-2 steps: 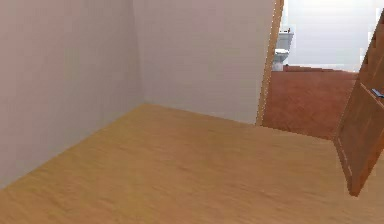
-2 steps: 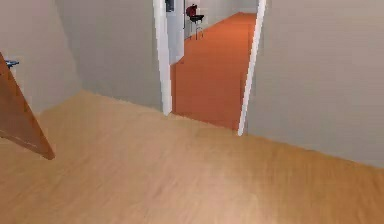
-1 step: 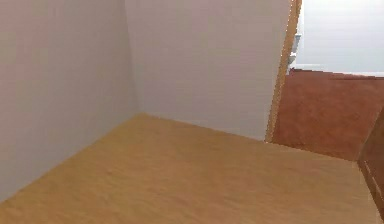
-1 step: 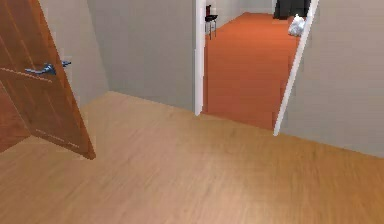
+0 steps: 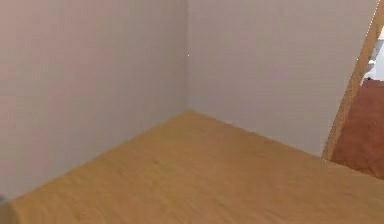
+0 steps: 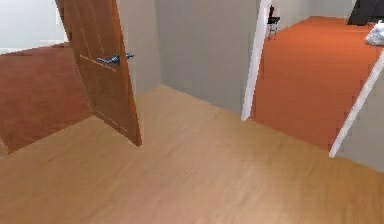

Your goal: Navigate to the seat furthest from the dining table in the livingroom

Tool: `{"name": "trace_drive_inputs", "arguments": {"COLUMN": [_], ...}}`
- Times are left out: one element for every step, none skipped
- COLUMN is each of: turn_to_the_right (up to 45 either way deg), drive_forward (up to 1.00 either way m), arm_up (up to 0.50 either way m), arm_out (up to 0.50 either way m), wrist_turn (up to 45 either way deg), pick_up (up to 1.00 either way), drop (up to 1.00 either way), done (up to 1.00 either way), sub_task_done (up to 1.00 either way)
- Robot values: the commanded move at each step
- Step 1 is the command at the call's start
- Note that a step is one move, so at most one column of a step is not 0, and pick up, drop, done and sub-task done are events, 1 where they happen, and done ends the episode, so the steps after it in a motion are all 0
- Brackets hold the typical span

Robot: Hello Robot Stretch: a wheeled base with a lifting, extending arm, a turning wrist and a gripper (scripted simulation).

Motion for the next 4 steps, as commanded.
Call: {"name": "trace_drive_inputs", "arguments": {"turn_to_the_right": [0.0, -45.0, -3.0, 0.0], "drive_forward": [0.45, 0.0, 0.0, 1.0], "arm_up": [0.0, 0.0, 0.0, 0.0], "arm_out": [0.0, 0.0, 0.0, 0.0], "wrist_turn": [0.0, 0.0, 0.0, 0.0], "pick_up": [0.0, 0.0, 0.0, 0.0], "drop": [0.0, 0.0, 0.0, 0.0], "done": [0.0, 0.0, 0.0, 0.0], "sub_task_done": [0.0, 0.0, 0.0, 0.0]}}
